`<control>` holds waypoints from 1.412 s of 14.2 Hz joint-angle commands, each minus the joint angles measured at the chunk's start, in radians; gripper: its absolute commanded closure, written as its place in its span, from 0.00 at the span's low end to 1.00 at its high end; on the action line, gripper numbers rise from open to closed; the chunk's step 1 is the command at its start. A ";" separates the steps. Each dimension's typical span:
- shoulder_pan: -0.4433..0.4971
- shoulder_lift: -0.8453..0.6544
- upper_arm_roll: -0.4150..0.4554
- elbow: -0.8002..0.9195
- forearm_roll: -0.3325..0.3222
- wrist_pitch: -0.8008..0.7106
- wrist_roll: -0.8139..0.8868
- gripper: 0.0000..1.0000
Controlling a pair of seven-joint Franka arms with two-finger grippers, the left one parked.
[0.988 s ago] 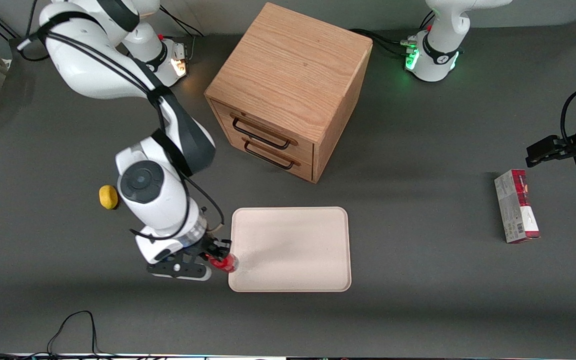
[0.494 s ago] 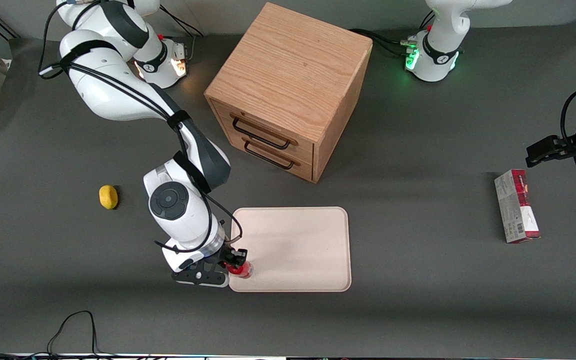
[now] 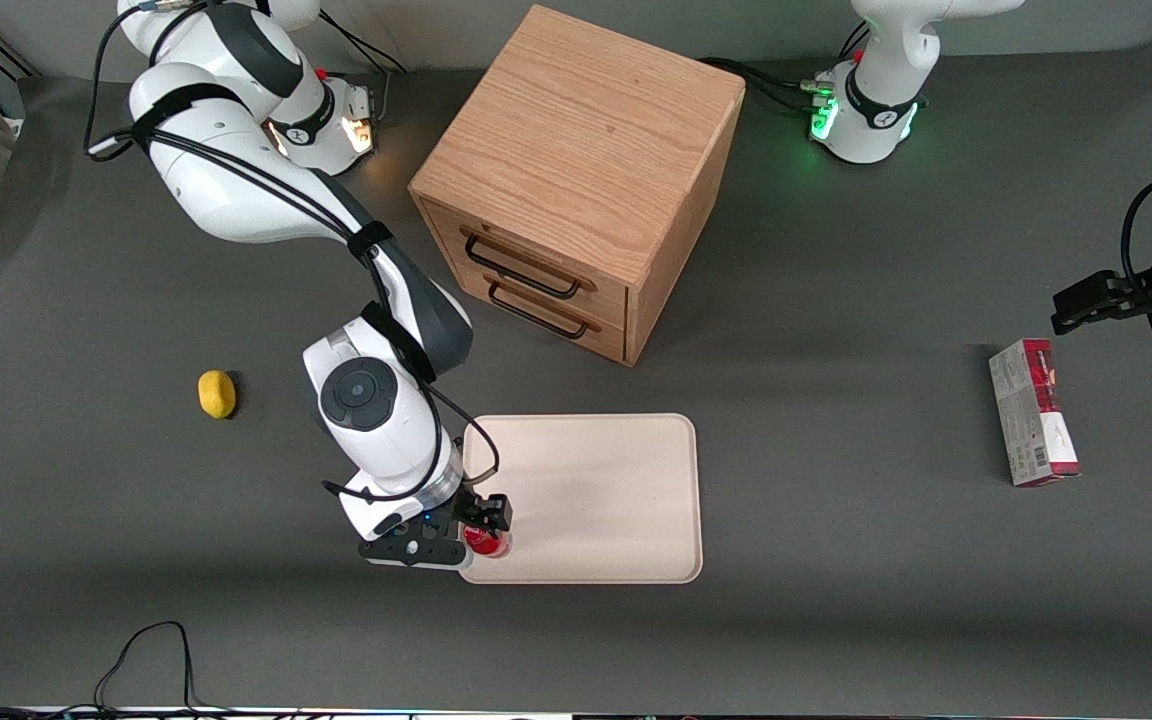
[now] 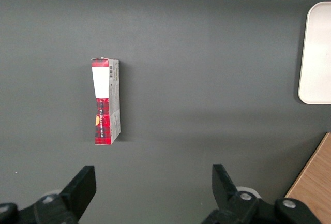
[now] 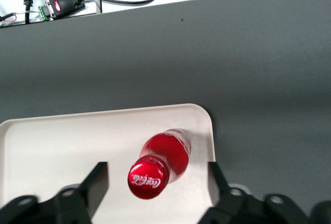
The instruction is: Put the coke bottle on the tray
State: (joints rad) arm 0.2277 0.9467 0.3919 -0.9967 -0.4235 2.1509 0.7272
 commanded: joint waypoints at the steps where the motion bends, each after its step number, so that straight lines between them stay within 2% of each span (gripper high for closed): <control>1: -0.005 -0.066 -0.008 -0.023 -0.029 -0.079 0.021 0.00; 3: -0.013 -0.150 -0.013 -0.063 0.006 -0.202 -0.037 0.00; 4: -0.016 -0.211 -0.046 -0.097 0.061 -0.247 -0.060 0.00; 7: -0.004 -0.478 -0.240 -0.352 0.302 -0.286 -0.259 0.00; 9: -0.005 -0.654 -0.333 -0.523 0.389 -0.316 -0.372 0.00; 12: -0.041 -0.863 -0.398 -0.698 0.420 -0.422 -0.498 0.00; 15: -0.012 -1.038 -0.531 -0.829 0.445 -0.427 -0.549 0.00; 17: 0.005 -1.095 -0.580 -0.861 0.445 -0.430 -0.551 0.00; 20: 0.005 -1.100 -0.581 -0.856 0.445 -0.428 -0.549 0.00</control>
